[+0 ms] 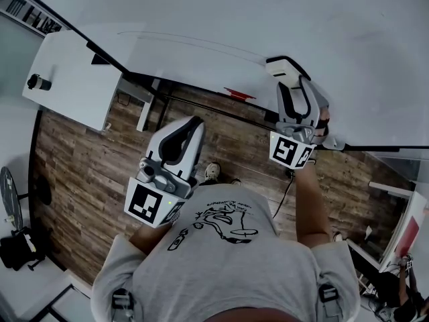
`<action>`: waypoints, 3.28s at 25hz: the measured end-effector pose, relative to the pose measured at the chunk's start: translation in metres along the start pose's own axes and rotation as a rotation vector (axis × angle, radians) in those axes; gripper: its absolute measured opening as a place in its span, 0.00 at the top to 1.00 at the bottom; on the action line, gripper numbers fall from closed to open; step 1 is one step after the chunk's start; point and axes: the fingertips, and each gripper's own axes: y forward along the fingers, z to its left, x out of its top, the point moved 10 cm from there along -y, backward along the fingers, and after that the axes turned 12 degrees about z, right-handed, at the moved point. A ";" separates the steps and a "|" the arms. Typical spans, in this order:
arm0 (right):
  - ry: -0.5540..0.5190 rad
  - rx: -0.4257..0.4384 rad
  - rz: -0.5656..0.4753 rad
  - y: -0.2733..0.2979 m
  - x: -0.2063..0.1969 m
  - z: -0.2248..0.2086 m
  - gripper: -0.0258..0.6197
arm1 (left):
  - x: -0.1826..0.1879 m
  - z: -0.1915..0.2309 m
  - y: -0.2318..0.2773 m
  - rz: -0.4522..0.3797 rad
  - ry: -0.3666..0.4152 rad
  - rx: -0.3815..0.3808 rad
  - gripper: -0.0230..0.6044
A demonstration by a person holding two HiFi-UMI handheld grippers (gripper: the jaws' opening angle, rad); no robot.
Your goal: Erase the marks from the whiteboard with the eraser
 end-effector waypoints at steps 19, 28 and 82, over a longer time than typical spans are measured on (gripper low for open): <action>-0.080 0.097 0.018 0.016 0.007 0.035 0.60 | -0.002 0.001 -0.022 0.002 -0.005 0.042 0.91; -0.156 0.207 0.075 0.022 0.014 0.057 0.60 | -0.001 -0.005 -0.028 -0.015 -0.008 0.017 0.91; 0.040 -0.001 0.009 0.033 0.075 0.013 0.60 | -0.003 0.051 -0.038 -0.020 -0.032 0.031 0.91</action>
